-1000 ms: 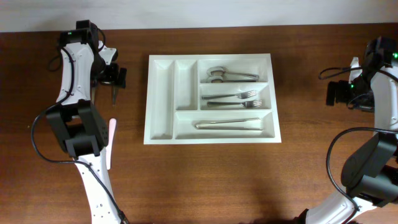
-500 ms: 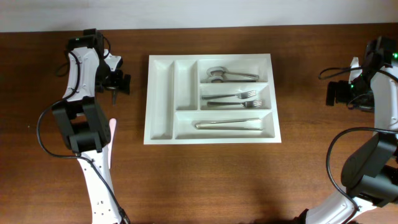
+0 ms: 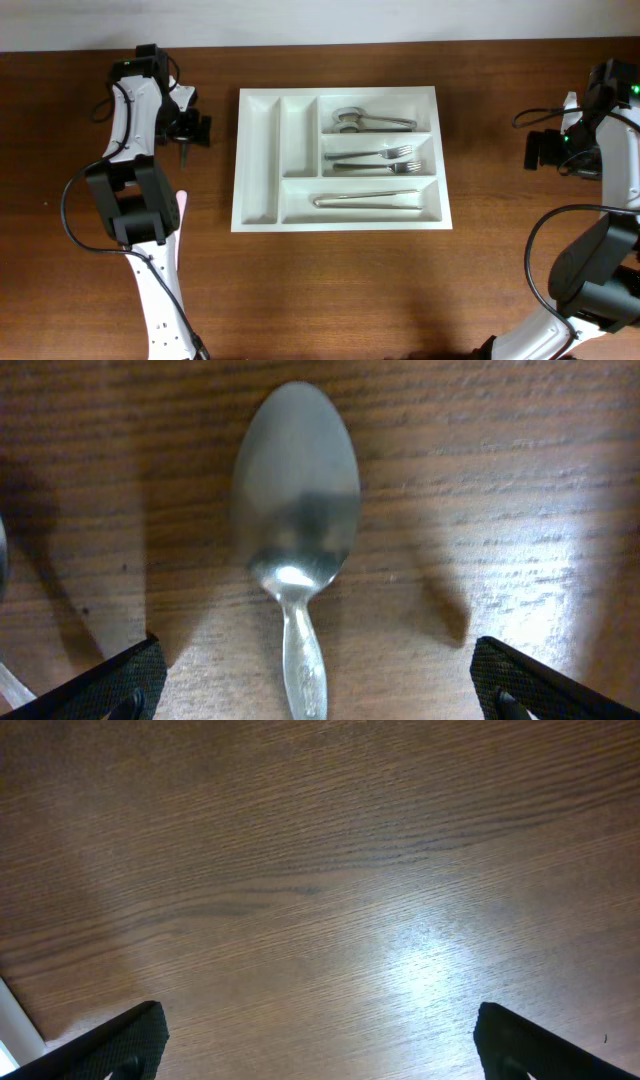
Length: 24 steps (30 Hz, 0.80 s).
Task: Pack container
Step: 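Position the left gripper above the left spoon, then lower the left gripper and close it on the spoon handle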
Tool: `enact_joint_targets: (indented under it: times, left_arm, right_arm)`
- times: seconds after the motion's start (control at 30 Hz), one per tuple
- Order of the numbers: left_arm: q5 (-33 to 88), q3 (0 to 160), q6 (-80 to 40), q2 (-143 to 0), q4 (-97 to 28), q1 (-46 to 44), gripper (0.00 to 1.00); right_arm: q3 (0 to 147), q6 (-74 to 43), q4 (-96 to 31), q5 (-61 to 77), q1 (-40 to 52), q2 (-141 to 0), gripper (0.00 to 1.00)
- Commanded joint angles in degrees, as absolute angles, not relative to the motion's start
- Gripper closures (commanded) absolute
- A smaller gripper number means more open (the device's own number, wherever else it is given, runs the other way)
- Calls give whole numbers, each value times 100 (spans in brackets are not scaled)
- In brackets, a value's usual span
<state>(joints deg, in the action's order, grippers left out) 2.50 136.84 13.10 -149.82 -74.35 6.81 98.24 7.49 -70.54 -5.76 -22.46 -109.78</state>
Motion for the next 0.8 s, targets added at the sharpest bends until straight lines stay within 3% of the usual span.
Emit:
enact_joint_targets:
  times: [0.0,0.6,0.77]
  left_arm:
    - [202,13819,1116,-15144,-7354,545,1]
    - [123,13815,838,-15185,-7260,548,0]
    - [121,13804,840,-15196,-7297,613,21]
  right_arm:
    - [9813,725,-7046,-624,-2220,-10932,1]
    - [9813,725,-7046,-624,-2220,-10932,1]
    - [9813,725,-7046,-624,-2220,-10932,1]
